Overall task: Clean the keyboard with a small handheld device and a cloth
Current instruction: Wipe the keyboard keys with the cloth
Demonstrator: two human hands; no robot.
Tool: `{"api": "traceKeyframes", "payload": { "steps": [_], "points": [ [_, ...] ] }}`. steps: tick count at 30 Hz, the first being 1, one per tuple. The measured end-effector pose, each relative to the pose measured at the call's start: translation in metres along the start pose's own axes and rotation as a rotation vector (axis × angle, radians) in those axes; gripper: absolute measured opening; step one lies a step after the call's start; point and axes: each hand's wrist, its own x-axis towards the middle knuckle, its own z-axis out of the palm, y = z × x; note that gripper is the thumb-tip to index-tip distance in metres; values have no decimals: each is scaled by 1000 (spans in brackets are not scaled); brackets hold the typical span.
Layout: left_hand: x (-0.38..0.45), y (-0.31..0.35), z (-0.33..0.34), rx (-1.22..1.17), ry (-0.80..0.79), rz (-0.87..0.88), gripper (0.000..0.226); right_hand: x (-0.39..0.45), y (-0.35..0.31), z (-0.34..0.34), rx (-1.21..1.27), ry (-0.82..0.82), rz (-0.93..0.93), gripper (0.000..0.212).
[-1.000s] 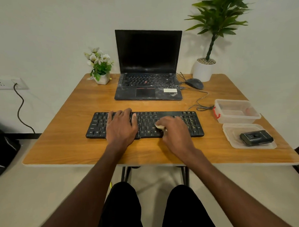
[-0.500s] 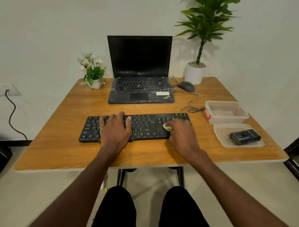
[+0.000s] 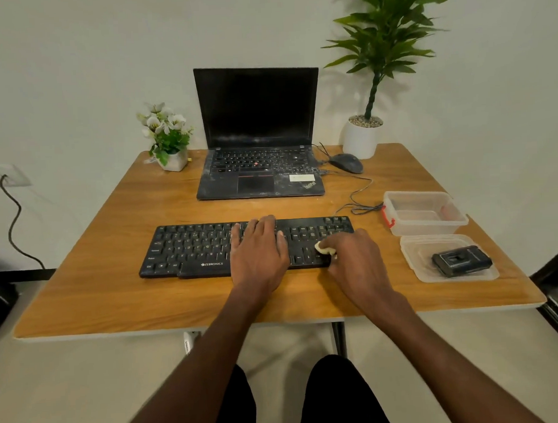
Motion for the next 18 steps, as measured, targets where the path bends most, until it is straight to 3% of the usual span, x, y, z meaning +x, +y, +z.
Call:
{"api": "traceKeyframes", "payload": {
  "steps": [5, 8, 14, 18],
  "points": [
    [1, -1, 4, 12, 5, -16, 41, -34, -13, 7, -61, 9, -77, 42],
    [1, 1, 5, 31, 10, -11, 44, -52, -14, 4, 31, -1, -36, 42],
    [4, 11, 1, 34, -42, -7, 55, -17, -9, 2, 137, 138, 11, 37],
    [4, 22, 7, -7, -41, 19, 46, -20, -8, 10, 90, 56, -138, 39]
  ]
}}
